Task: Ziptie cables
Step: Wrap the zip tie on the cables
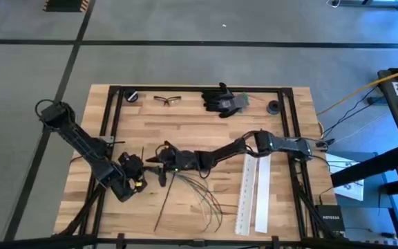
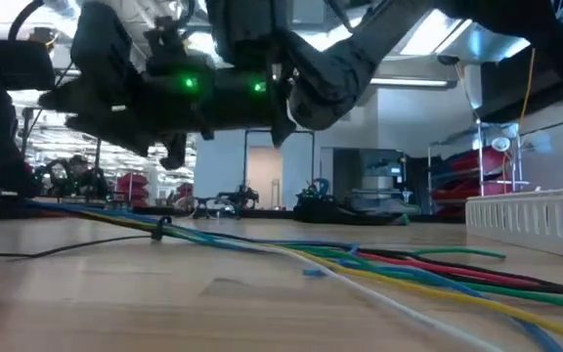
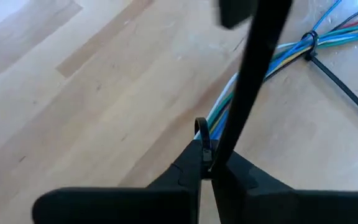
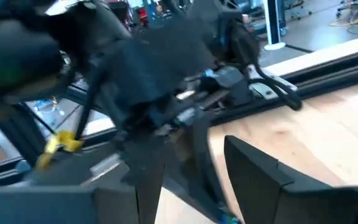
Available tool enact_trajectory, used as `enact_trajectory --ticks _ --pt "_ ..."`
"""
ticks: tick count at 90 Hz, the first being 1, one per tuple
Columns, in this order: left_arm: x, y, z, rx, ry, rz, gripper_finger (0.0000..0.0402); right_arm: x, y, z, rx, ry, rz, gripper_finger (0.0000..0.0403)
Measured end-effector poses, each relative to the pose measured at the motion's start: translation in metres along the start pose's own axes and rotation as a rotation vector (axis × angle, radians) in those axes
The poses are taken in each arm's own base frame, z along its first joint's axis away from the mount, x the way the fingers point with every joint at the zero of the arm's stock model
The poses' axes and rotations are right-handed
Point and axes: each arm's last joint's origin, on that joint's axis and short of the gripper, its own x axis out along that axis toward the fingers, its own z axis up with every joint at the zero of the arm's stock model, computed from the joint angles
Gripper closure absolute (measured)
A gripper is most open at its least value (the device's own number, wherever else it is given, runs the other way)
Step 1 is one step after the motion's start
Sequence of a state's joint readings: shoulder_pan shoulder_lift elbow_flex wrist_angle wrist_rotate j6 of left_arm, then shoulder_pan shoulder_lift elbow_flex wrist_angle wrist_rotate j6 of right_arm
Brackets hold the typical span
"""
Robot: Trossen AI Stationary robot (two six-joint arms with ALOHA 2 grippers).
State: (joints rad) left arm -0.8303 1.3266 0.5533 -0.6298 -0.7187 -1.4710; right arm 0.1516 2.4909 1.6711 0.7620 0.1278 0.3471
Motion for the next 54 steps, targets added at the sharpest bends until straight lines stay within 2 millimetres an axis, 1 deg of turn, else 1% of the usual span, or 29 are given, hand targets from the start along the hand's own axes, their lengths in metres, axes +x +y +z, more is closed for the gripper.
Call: enact_trajectory --ticks 10,21,36,41,46,54 --pt "0.0 -0.002 0.001 -0.012 -0.024 -0.02 0.0392 0.004 -0.001 -0.003 -0.001 -0.029 -0.046 0.0249" --pt "0.001 -0.006 0.003 -0.01 -0.045 -0.045 0.0392 0.013 0.0 0.0 0.0 -0.053 -0.022 0.0249" --pt "0.002 -0.009 0.004 0.007 -0.054 -0.065 0.0392 0.019 -0.001 -0.005 -0.03 0.038 -0.065 0.0253" --pt "0.002 -0.009 0.004 0.009 -0.057 -0.064 0.0393 0.019 -0.001 -0.006 -0.043 0.039 -0.069 0.0265" --pt "0.002 -0.008 0.004 0.012 -0.057 -0.062 0.0394 0.018 0.003 -0.006 -0.043 0.037 -0.062 0.0286" --pt "0.002 -0.008 0.005 0.012 -0.06 -0.061 0.0395 0.018 0.006 -0.008 -0.077 0.045 -0.058 0.0339"
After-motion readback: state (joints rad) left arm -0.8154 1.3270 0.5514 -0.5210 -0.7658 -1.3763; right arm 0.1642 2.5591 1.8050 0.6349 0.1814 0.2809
